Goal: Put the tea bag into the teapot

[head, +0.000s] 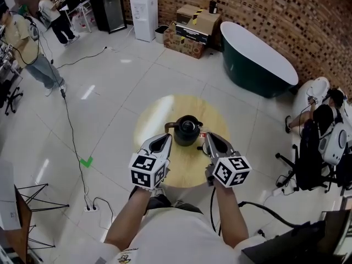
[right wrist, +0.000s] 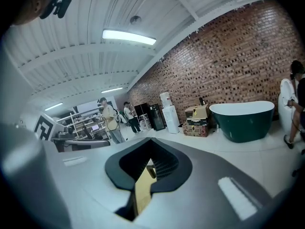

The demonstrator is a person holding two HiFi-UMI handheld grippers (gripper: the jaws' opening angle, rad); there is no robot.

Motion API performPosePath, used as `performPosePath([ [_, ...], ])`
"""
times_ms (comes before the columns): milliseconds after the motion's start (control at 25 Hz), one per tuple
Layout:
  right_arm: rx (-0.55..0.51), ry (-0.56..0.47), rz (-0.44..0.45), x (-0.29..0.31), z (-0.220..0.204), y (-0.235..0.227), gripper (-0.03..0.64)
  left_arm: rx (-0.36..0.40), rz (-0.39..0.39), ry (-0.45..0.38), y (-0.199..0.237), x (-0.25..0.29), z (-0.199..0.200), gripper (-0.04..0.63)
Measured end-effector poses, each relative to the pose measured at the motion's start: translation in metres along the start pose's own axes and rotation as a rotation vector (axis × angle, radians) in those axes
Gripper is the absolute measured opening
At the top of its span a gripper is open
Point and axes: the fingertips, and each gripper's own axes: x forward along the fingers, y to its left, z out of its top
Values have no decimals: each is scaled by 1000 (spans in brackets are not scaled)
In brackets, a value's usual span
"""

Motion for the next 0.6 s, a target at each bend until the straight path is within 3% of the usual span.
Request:
performPosePath([
  [400,-40,72,20,12,20,-8,2,-43,24,67,-2,11,-2,12],
  [600,-77,133,71,30,23,-13,2,-58,26,85,2,18,-12,12],
])
